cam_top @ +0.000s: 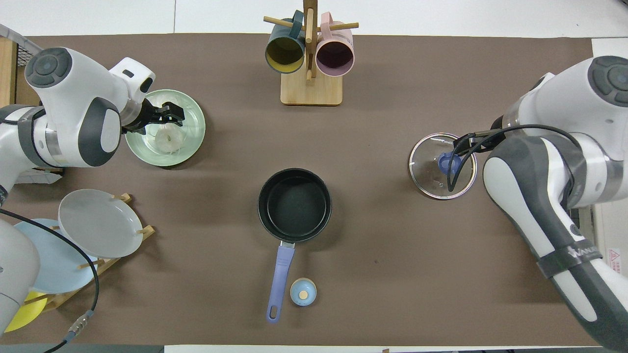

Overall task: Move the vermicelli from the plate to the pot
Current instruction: 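Grasp the vermicelli with the left gripper while the right gripper grasps the lid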

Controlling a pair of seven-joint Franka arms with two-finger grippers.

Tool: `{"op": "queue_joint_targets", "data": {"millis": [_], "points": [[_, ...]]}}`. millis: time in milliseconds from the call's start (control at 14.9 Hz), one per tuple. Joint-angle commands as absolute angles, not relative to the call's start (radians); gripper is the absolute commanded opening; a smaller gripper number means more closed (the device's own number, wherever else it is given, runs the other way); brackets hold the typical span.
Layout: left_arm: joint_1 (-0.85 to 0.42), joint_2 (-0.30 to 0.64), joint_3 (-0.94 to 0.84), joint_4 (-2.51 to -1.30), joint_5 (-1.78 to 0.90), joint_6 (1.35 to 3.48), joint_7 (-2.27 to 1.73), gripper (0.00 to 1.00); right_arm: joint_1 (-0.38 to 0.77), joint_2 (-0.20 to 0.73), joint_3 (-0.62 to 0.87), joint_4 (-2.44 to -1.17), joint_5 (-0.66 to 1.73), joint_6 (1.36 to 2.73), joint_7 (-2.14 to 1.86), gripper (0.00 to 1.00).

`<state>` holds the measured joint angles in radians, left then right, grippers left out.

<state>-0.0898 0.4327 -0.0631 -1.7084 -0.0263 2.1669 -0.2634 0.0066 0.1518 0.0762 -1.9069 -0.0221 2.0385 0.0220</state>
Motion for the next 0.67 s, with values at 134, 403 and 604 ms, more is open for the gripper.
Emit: {"op": "queue_joint_targets", "data": {"millis": [134, 403, 604], "points": [[-0.123, 0.428, -0.046, -1.752, 0.003, 2.203, -0.270, 0.98, 0.002, 0.172, 0.100, -1.993, -0.008, 2.170, 0.032, 1.00], [-0.121, 0.443, -0.046, -1.758, 0.035, 2.224, -0.239, 0.87, 0.002, 0.241, 0.107, -1.993, -0.008, 2.227, 0.032, 1.00], [-0.120, 0.445, -0.046, -1.756, 0.055, 2.226, -0.221, 0.48, 0.002, 0.264, 0.121, -1.993, -0.009, 2.238, 0.031, 1.00]]}}
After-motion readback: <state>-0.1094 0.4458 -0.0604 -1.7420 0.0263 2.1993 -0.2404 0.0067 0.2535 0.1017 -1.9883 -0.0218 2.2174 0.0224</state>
